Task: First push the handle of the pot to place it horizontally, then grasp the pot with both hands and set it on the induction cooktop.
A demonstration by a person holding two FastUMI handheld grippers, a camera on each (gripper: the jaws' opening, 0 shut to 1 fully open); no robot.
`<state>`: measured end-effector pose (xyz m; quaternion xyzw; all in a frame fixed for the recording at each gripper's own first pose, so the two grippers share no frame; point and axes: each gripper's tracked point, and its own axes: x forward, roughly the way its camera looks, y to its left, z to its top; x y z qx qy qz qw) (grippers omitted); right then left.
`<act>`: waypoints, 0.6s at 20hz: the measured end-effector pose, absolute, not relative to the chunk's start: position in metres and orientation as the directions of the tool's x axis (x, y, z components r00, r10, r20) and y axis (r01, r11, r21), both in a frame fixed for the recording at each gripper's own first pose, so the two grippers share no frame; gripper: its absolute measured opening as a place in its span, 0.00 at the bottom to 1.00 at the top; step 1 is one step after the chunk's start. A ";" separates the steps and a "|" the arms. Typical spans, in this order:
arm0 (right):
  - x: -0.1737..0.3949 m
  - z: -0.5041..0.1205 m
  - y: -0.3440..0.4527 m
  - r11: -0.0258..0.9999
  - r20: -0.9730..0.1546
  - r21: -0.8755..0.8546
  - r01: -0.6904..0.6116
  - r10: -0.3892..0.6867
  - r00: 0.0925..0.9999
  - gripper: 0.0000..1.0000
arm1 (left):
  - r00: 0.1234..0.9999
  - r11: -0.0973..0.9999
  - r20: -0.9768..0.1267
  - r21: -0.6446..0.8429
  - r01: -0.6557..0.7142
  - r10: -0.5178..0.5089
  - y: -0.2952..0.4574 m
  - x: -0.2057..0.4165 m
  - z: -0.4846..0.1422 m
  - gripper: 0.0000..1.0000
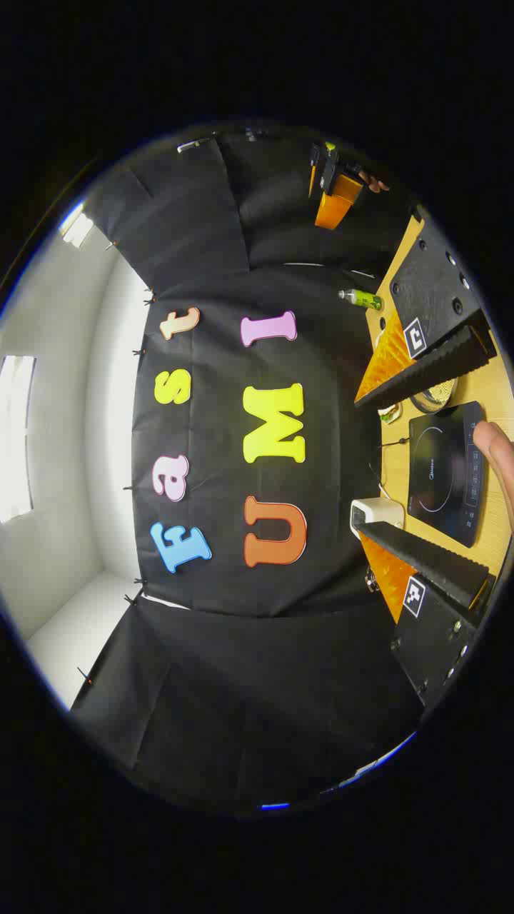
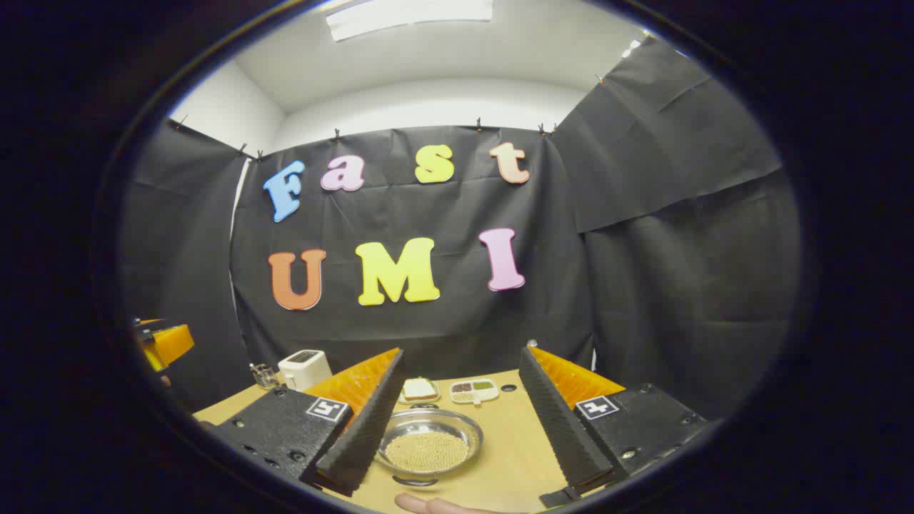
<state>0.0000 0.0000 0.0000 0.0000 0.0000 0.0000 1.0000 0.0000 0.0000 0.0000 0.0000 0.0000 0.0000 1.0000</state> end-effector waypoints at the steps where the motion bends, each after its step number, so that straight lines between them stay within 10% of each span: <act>1: 0.000 0.000 0.001 1.000 0.002 0.003 -0.004 0.004 1.000 1.00 | 1.000 1.000 0.001 0.002 -0.003 0.003 0.002 0.000 0.000 0.94; 12: 0.000 -0.002 0.018 0.998 -0.003 -0.033 -0.050 0.050 0.999 0.96 | 1.000 0.999 0.001 -0.029 0.014 -0.014 0.009 -0.001 -0.002 0.95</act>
